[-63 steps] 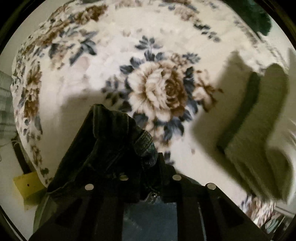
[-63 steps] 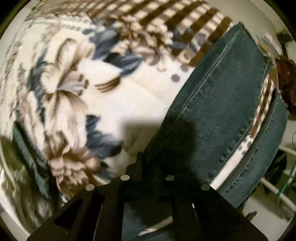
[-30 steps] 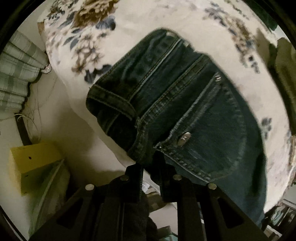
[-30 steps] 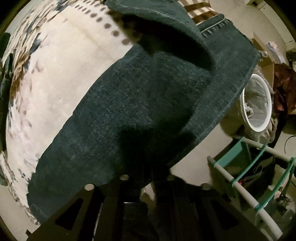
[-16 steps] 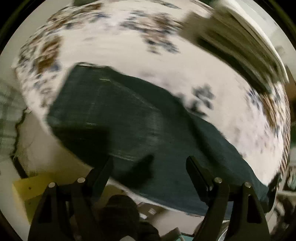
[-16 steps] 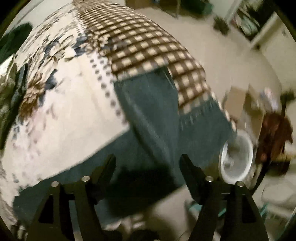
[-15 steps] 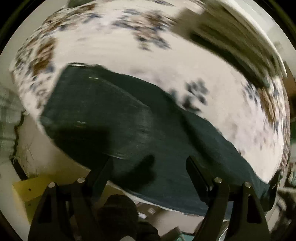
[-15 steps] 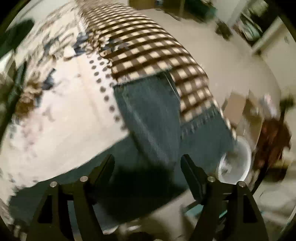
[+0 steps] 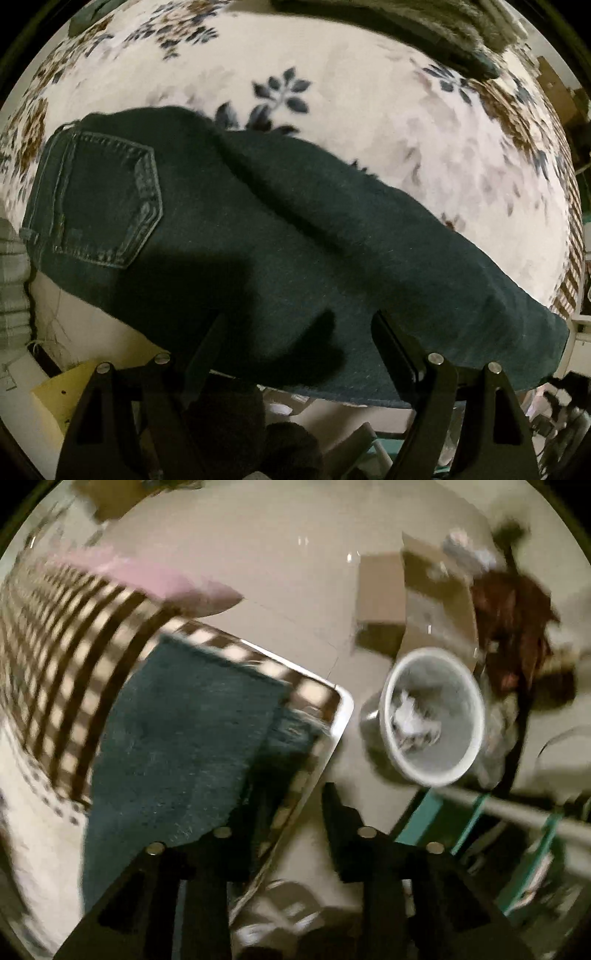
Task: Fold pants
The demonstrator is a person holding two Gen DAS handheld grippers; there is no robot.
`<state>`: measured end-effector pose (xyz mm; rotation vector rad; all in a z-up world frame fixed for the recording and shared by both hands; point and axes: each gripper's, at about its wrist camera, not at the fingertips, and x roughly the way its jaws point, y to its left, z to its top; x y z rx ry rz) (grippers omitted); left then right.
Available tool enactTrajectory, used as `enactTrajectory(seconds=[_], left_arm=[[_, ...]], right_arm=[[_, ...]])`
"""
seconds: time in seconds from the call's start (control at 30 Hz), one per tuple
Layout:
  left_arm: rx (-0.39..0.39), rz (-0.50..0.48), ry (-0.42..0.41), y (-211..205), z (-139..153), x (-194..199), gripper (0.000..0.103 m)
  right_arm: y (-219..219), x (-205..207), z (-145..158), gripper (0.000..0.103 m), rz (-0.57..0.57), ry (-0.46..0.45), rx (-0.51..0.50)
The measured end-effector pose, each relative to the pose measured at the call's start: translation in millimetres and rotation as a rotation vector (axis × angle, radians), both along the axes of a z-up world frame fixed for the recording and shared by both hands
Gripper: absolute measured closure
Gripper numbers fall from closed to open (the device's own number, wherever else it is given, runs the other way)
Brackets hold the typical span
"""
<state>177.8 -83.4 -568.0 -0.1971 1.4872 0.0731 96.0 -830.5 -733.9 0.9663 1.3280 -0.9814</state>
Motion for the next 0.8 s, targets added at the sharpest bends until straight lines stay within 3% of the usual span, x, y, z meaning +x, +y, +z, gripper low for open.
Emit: enactTrajectory(seconds=[0.2,0.27,0.4,0.47,0.53,0.67,0.8], left_arm=[[0.011,0.092,0.031,35,4,-14,0.023],[0.013,0.142,0.040,51,2,-15,0.023],[0.046,0.231,0.053,83,-7,-18,0.023],[0.051,0.273,0.052,93,-11,-20,0.023],[0.060,0.317,0.051,104,-14,-22,0.023],[0.042,0.384,0.051,117,-15,-30,0.023],[0.029,0.416,0.055,123,-17,-35,0.023]], right_arm=[[39,-2,22,0.064,0.009,-0.287,0.160],[57,8,17,0.064,0.019,-0.337,0.216],[80,23,-17,0.063,0.001,-0.249,0.254],[81,25,-27,0.066,-0.035,-0.255,0.245],[85,29,-20,0.096,-0.015,-0.235,0.183],[96,29,8,0.097,0.096,-0.216,0.086],[97,20,20,0.097,0.092,-0.175,0.084]])
